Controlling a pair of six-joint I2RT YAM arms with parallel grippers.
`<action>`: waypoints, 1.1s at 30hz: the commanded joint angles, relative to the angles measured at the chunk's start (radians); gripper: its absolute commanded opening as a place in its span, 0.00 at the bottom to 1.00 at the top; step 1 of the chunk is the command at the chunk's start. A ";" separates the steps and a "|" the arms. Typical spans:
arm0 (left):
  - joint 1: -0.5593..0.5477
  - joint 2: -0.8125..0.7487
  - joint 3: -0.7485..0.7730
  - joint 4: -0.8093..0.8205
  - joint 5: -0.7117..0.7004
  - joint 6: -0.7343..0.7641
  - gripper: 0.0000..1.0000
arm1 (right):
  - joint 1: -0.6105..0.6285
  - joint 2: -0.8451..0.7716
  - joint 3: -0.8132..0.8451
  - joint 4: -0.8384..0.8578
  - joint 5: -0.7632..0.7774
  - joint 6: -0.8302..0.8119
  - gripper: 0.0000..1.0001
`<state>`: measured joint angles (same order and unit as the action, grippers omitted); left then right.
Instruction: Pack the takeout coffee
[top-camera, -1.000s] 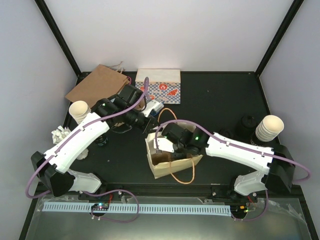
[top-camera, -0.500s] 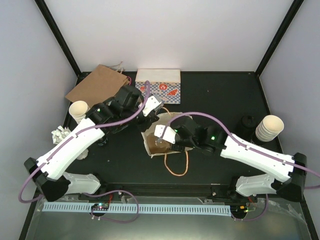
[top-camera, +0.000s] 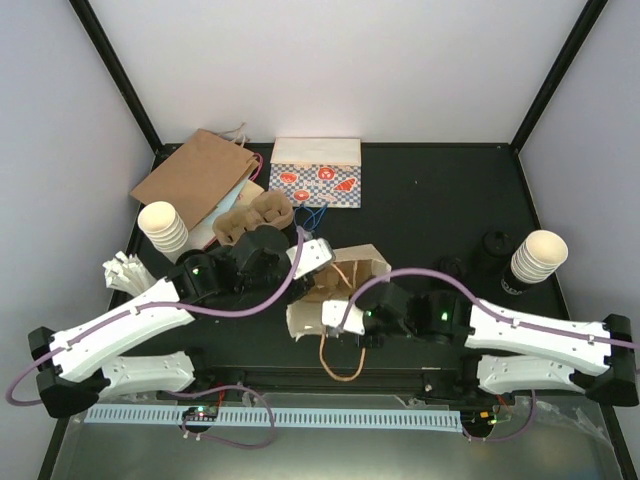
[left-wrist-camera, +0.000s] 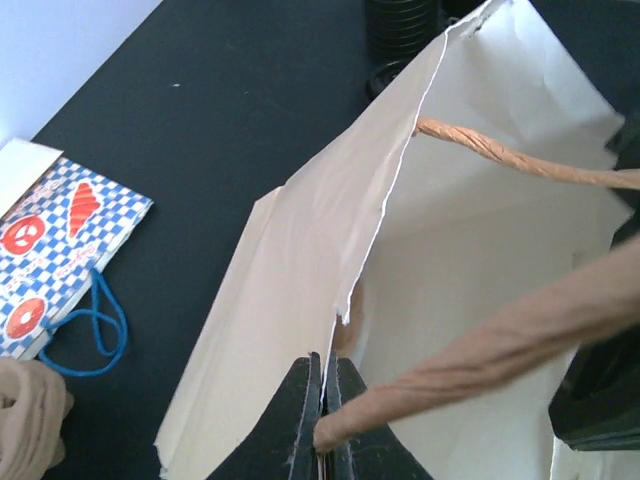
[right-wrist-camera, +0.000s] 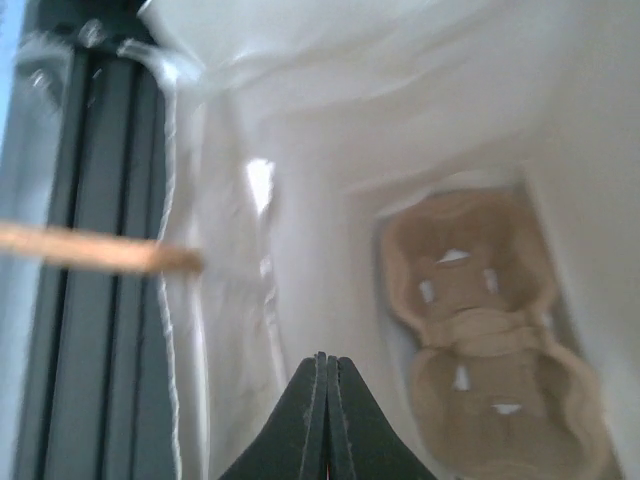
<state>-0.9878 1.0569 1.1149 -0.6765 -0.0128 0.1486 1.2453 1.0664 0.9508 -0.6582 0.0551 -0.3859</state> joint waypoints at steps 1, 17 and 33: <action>-0.072 -0.025 -0.027 0.052 -0.061 -0.052 0.02 | 0.149 -0.035 -0.108 0.011 0.119 0.066 0.01; -0.324 -0.024 -0.122 0.046 -0.230 -0.190 0.02 | 0.327 -0.151 -0.333 0.266 0.350 0.124 0.01; -0.146 -0.005 0.030 0.043 -0.042 -0.284 0.02 | 0.250 -0.321 -0.196 0.152 0.463 0.138 0.01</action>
<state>-1.2480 1.0332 1.0302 -0.6315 -0.2134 -0.0605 1.5536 0.7815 0.6552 -0.4568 0.4934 -0.2802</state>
